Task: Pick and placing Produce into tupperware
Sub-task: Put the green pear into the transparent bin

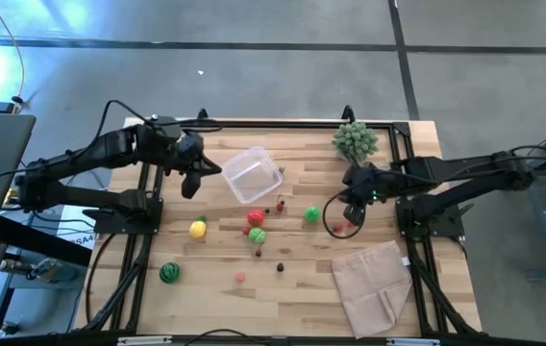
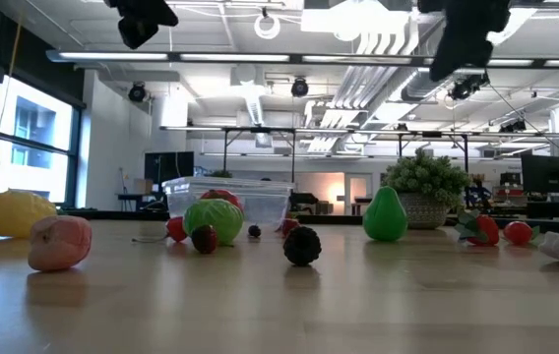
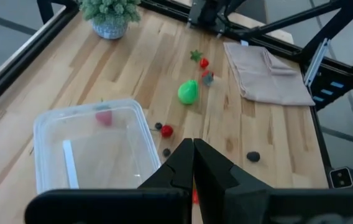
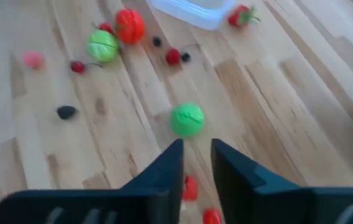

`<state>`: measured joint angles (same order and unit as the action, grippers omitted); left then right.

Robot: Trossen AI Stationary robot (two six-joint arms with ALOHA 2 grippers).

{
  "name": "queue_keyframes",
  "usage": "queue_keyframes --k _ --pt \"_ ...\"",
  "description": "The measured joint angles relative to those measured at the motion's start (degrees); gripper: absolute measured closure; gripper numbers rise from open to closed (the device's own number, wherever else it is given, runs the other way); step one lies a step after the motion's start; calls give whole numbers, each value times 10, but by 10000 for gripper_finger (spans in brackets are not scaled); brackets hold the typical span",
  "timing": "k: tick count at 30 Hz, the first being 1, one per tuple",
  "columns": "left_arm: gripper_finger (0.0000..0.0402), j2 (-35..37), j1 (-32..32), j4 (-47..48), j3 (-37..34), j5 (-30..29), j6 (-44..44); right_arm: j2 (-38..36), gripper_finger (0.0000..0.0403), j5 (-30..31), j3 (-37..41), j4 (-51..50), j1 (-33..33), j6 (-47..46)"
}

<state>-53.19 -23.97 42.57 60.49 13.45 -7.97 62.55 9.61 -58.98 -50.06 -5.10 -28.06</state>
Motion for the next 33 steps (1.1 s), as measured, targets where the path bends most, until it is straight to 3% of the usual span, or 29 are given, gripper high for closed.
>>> queue_keyframes --k 7,14,21,33 --pt "401 3 0 18 -2 -6 1 47 246 -78 0 47 66 133" --pt "401 3 0 21 -2 -7 2 88 200 -132 0 71 101 265" --pt "401 2 0 21 -2 -7 2 108 192 -138 0 85 107 330" --pt "401 2 0 21 -2 -7 2 189 192 -142 0 103 108 341"
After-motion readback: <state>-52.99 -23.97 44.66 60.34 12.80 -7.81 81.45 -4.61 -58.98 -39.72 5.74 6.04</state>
